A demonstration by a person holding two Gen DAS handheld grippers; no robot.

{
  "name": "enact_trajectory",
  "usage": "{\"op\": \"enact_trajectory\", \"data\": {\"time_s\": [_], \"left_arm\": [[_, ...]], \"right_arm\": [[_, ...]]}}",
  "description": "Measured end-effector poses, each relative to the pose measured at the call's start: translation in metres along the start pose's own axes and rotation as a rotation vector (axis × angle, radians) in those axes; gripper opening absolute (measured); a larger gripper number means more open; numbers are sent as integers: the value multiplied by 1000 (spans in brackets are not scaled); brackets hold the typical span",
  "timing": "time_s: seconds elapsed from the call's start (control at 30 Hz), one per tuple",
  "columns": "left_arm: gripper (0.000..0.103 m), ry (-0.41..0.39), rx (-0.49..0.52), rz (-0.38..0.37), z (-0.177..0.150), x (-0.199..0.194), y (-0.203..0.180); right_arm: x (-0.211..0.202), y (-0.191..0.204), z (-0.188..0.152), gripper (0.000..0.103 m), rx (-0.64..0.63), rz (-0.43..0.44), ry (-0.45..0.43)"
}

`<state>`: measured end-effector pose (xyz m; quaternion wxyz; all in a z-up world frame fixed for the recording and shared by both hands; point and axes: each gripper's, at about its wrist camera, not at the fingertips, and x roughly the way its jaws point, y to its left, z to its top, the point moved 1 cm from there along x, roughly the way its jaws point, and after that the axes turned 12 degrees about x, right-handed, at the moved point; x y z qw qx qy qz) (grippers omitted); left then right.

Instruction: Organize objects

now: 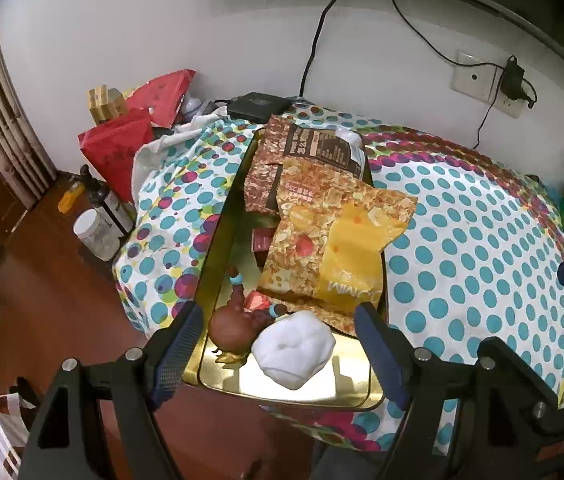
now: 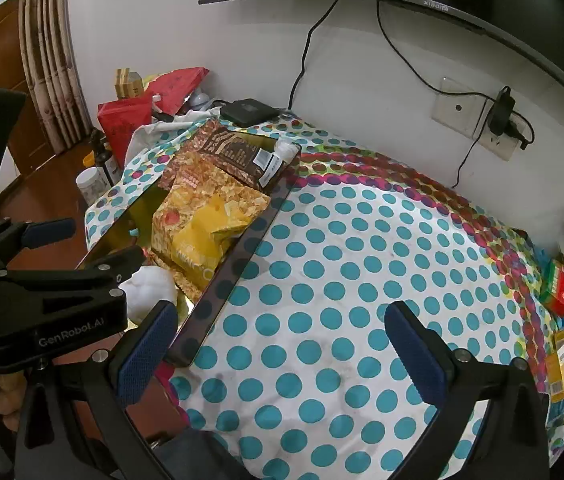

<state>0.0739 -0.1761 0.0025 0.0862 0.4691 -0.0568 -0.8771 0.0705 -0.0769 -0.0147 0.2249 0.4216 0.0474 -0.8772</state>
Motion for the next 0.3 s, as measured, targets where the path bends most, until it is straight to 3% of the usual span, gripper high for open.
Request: {"op": "enact_trajectory", "data": {"time_s": [0.3], "left_arm": [[80,-33,29,29,1,-4,-2]], "right_arm": [[0,1,0,103,-12,-7,-1]]}}
